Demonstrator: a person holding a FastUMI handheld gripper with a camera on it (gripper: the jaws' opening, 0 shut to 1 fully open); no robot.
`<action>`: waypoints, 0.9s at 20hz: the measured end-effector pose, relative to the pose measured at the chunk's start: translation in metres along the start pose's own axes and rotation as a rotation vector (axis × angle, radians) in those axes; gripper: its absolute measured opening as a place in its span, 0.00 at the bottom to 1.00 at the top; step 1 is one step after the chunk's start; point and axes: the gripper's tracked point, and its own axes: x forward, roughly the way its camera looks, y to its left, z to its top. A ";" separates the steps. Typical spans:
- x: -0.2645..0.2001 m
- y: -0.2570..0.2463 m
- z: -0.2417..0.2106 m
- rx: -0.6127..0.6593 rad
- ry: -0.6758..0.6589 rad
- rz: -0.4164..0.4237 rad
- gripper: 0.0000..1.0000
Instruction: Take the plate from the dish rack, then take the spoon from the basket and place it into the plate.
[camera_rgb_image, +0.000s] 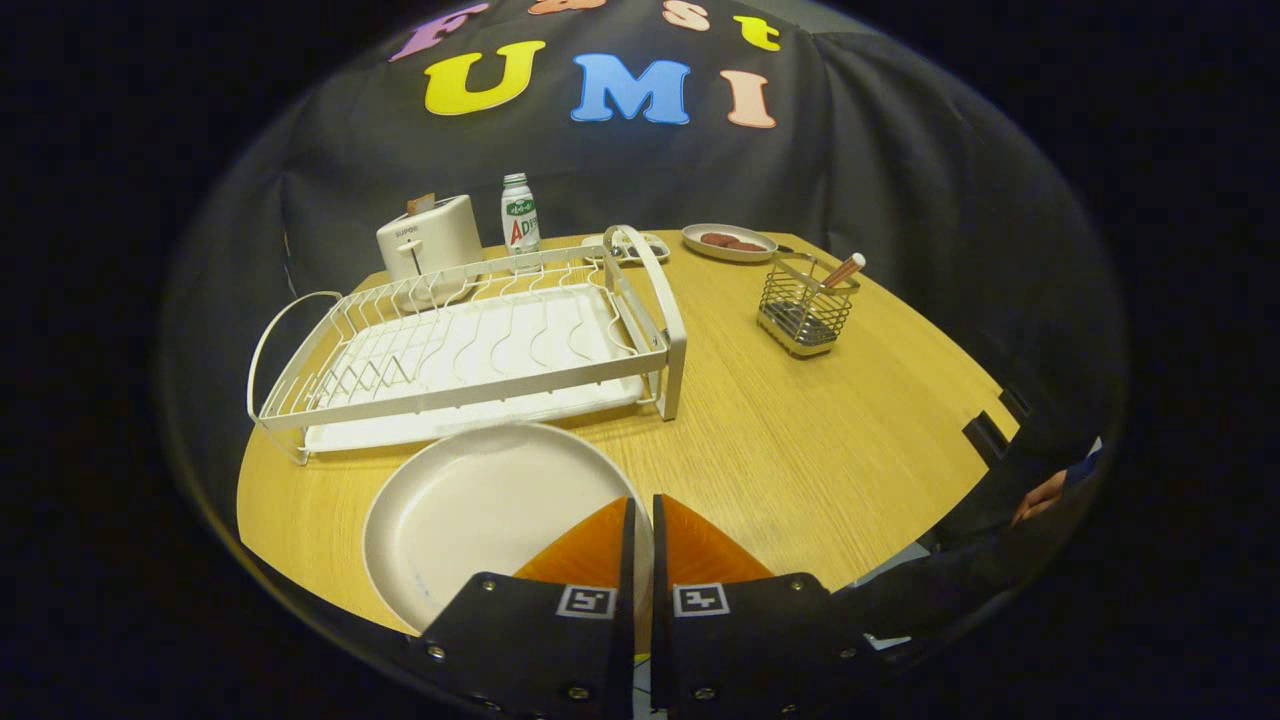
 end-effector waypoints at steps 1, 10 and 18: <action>0.002 0.001 0.005 0.003 -0.003 0.004 0.08; 0.007 -0.076 0.089 0.074 -0.123 -0.168 0.07; 0.040 -0.151 0.144 0.075 -0.151 -0.315 0.30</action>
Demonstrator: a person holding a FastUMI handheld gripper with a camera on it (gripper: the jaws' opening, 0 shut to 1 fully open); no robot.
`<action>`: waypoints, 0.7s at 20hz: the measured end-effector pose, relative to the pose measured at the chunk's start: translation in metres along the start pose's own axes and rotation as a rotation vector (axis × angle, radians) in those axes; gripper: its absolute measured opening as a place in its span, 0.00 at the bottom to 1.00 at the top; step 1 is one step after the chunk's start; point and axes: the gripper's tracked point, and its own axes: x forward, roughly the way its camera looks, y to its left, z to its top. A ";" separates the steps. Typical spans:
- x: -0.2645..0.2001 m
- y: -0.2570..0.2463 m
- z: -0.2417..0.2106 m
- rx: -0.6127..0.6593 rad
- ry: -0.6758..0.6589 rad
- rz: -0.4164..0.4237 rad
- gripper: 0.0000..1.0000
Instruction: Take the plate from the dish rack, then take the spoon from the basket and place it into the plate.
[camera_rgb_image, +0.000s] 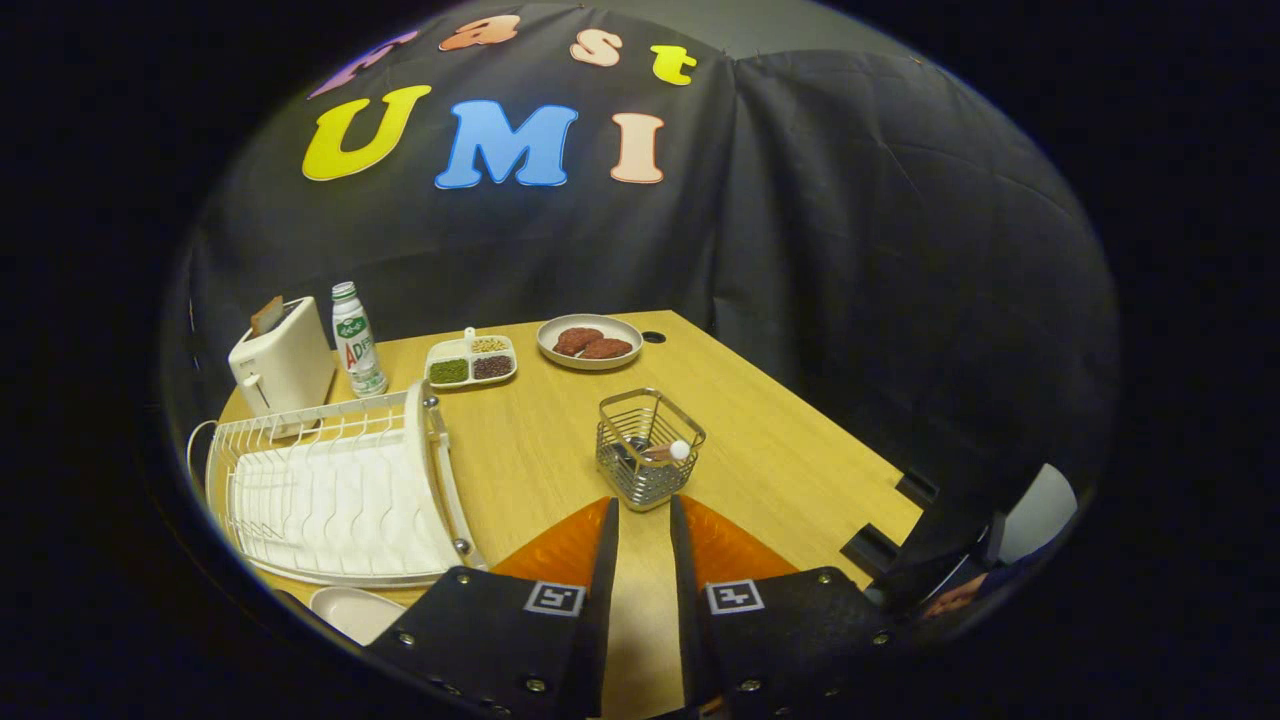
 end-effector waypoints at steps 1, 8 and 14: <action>0.006 -0.005 0.005 0.001 -0.001 -0.009 0.30; 0.049 -0.019 0.013 0.006 0.016 0.014 0.30; 0.072 -0.012 0.009 -0.015 0.036 0.077 0.30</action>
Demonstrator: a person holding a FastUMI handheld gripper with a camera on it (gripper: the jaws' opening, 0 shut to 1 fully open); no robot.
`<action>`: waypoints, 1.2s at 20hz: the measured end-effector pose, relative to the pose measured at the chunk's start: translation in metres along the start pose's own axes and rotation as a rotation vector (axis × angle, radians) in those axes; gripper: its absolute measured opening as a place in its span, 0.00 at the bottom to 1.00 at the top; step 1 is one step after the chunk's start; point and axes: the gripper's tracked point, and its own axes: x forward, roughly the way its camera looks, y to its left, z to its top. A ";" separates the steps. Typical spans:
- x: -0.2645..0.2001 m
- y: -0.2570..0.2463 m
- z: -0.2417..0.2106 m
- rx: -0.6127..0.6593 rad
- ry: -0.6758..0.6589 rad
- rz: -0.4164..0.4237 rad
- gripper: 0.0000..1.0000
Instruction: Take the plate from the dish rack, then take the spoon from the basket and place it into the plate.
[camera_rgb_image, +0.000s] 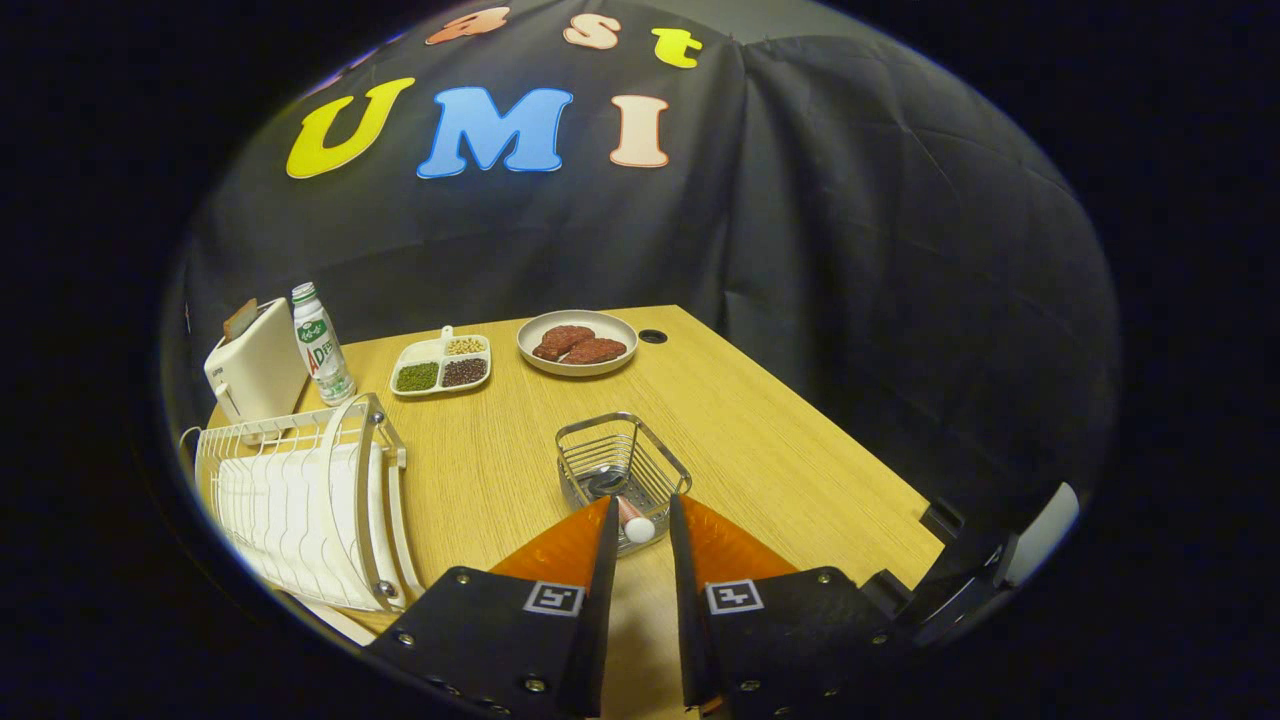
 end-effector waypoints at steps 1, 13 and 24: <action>0.003 0.001 0.001 -0.003 0.003 0.005 0.30; -0.003 0.015 0.013 -0.070 -0.004 0.040 0.05; -0.078 0.019 0.051 -0.116 -0.110 0.000 0.04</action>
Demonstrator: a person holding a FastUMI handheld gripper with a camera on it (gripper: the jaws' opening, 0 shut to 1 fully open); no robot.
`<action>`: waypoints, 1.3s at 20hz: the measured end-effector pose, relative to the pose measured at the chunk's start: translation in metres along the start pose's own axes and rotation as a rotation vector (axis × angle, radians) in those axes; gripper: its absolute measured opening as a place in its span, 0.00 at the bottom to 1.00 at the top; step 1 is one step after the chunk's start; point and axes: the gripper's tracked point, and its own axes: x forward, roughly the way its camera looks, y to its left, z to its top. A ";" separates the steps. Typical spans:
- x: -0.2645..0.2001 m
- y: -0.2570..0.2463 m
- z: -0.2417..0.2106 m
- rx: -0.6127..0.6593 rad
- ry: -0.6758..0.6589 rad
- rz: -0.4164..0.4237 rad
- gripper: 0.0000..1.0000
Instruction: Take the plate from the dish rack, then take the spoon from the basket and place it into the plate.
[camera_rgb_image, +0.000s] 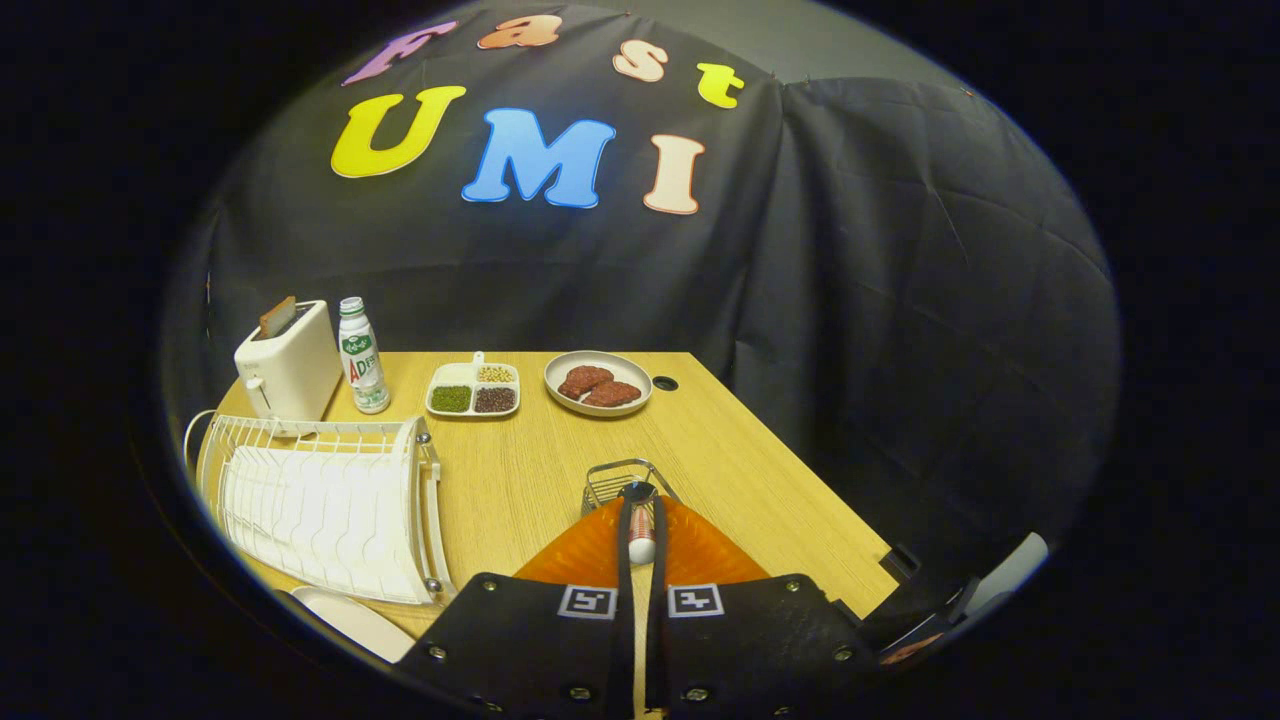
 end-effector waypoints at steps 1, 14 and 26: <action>-0.008 0.004 0.005 -0.008 -0.012 0.004 0.04; -0.130 0.098 0.024 -0.135 -0.167 0.246 0.05; -0.245 0.190 -0.052 -0.277 -0.174 0.598 0.04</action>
